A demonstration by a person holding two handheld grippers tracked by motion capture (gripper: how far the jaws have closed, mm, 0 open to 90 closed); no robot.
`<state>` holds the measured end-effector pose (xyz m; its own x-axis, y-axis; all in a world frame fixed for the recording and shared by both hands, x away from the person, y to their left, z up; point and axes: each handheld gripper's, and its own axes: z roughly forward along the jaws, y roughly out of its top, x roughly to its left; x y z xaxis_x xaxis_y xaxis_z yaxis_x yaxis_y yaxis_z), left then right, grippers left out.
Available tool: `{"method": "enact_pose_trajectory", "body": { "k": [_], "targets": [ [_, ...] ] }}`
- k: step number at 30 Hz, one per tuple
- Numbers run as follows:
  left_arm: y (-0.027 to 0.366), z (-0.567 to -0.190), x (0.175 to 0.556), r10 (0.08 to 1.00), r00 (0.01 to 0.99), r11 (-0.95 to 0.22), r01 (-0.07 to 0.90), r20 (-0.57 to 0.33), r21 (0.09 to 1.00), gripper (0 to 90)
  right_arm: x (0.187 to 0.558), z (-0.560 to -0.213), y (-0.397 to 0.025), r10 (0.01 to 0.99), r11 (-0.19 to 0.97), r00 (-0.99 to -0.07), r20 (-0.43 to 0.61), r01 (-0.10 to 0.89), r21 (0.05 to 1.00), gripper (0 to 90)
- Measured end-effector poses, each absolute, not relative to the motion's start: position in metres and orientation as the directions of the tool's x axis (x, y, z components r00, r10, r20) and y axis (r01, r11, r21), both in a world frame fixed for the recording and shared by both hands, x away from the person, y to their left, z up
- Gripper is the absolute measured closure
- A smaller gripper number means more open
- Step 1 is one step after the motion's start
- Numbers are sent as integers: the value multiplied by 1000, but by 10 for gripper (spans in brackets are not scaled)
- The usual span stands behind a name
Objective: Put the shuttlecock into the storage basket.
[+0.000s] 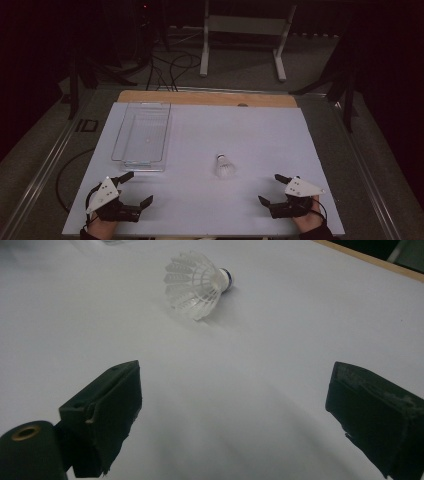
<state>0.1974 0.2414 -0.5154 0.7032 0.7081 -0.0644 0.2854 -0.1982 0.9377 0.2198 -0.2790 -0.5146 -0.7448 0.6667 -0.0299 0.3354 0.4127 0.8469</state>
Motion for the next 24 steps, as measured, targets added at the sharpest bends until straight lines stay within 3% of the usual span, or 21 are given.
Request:
{"method": "enact_pose_trajectory", "body": {
  "k": [24],
  "targets": [
    [245,-516,198,715,695,-183,293,-78,938,0,215,-507,-275,675,434,-734,-75,313,845,80]
  ]
}}
